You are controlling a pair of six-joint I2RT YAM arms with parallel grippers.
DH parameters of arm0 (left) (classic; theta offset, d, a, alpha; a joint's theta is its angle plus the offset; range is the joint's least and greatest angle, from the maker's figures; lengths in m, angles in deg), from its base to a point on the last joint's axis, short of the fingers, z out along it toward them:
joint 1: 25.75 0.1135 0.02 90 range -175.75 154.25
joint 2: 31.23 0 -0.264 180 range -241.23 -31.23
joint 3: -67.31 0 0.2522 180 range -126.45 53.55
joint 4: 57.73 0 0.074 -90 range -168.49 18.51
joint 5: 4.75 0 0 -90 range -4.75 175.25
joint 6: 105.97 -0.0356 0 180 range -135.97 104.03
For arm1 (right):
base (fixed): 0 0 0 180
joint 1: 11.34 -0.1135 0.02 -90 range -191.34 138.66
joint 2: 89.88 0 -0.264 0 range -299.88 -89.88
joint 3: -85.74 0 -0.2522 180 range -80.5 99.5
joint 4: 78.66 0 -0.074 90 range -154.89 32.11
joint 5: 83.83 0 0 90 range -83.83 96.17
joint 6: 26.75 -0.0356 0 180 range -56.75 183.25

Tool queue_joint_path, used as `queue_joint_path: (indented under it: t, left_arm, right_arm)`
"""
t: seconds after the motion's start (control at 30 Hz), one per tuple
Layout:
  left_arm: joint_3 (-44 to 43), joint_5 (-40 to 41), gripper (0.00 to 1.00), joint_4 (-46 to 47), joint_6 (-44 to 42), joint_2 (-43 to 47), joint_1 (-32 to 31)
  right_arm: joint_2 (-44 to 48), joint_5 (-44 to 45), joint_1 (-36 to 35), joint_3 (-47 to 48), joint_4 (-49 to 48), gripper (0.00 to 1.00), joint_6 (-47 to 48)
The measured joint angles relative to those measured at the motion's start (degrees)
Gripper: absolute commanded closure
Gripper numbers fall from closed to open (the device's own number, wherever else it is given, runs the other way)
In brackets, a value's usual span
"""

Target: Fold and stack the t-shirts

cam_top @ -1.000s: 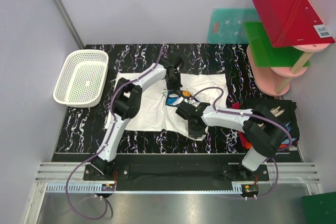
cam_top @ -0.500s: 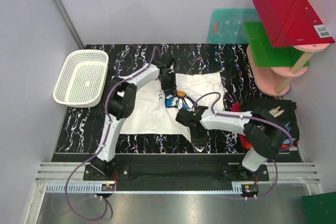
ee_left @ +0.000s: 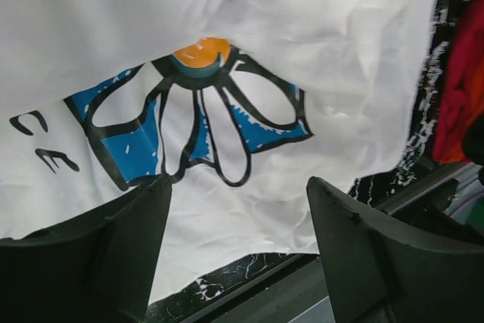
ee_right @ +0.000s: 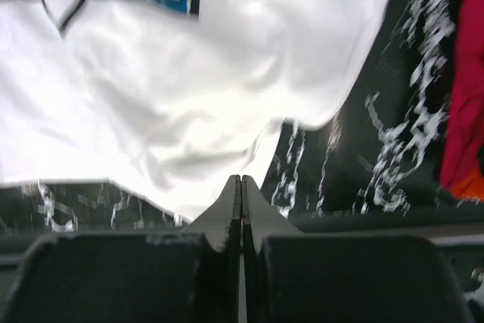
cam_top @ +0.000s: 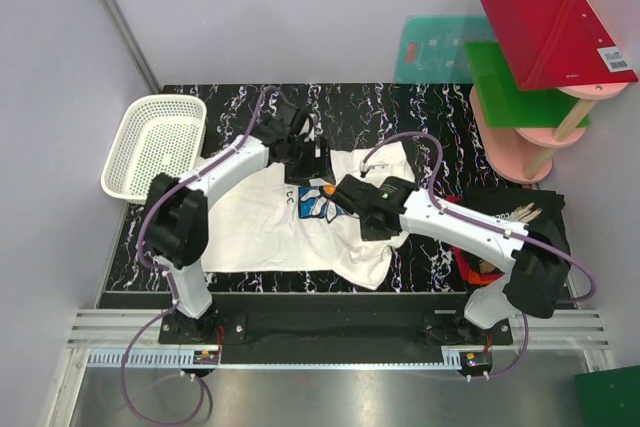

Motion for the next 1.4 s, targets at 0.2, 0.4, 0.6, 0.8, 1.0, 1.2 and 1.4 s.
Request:
queue_joint_path:
  t: [0.2, 0.4, 0.6, 0.8, 1.0, 1.2, 1.4]
  left_arm:
    - [1.84, -1.44, 0.62, 2.89, -0.9, 6.86, 0.31]
    - [6.12, 1.18, 1.0, 2.21, -1.75, 10.45, 0.48]
    - [8.79, 6.29, 1.0, 0.66, -2.14, 13.09, 0.7]
    - [11.41, 7.26, 1.0, 0.68, -2.19, 13.14, 0.98]
    - [13.97, 8.33, 1.0, 0.39, -2.19, 13.16, 0.98]
    - [14.86, 9.27, 1.0, -0.79, -2.16, 13.18, 0.98]
    - [14.95, 9.88, 1.0, -1.29, -2.1, 13.18, 0.98]
  right_arm:
    - [-1.49, 9.11, 10.58, 0.68, -9.33, 1.0, 7.19]
    - [-14.1, 8.61, 21.38, 4.61, -21.75, 1.0, 17.88]
    - [-24.65, 2.69, 22.38, 13.51, -27.74, 1.0, 25.53]
    - [-33.57, -0.68, 22.49, 25.44, -29.14, 1.0, 29.24]
    - [-44.48, -4.48, 24.68, 38.01, -24.13, 1.0, 31.12]
    - [-50.62, -7.32, 28.81, 47.34, -18.18, 1.0, 32.02]
    - [-56.87, -8.87, 34.27, 58.4, -12.48, 1.0, 32.0]
